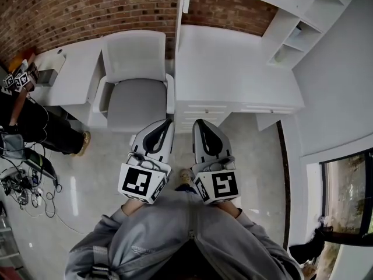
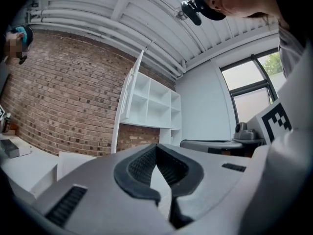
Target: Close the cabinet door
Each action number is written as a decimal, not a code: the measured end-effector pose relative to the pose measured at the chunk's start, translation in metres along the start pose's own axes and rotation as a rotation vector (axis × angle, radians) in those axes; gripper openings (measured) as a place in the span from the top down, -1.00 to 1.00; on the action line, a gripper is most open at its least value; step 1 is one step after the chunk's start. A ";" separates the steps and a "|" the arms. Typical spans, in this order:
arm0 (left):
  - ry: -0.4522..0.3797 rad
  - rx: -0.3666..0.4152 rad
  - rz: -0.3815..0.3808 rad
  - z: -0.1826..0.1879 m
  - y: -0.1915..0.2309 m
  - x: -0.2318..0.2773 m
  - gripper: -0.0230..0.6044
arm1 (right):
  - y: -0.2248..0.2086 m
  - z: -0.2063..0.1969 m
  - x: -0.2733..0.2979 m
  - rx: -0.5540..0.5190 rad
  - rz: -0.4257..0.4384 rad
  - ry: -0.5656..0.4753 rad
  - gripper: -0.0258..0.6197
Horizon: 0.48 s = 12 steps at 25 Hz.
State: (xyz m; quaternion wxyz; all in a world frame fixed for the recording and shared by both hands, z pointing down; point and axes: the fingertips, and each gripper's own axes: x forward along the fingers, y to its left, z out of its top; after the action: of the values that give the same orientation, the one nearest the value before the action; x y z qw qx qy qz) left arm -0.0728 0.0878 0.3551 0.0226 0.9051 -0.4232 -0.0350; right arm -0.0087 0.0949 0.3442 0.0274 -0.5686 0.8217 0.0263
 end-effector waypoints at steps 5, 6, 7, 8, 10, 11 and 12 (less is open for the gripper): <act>0.001 -0.008 0.038 -0.001 0.009 0.025 0.91 | -0.019 -0.004 0.022 0.005 0.041 0.012 0.84; 0.002 -0.010 0.049 -0.001 0.011 0.030 0.91 | -0.023 -0.004 0.027 0.007 0.049 0.015 0.84; 0.005 -0.012 0.059 -0.001 0.012 0.035 0.91 | -0.027 -0.004 0.031 0.009 0.058 0.017 0.84; 0.007 -0.014 0.069 -0.001 0.014 0.039 0.91 | -0.031 -0.004 0.036 0.011 0.067 0.019 0.84; 0.009 -0.013 0.089 -0.003 0.017 0.048 0.91 | -0.038 -0.005 0.045 0.013 0.086 0.017 0.84; 0.009 -0.012 0.099 -0.003 0.019 0.052 0.91 | -0.041 -0.006 0.050 0.015 0.096 0.016 0.84; 0.009 -0.011 0.109 -0.004 0.021 0.056 0.91 | -0.044 -0.007 0.054 0.018 0.105 0.016 0.84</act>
State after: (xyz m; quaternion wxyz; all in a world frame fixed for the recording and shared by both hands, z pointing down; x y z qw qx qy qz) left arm -0.0525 0.0315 0.3579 0.0312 0.8806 -0.4717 -0.0318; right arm 0.0136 0.0288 0.3465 0.0245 -0.5245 0.8509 0.0157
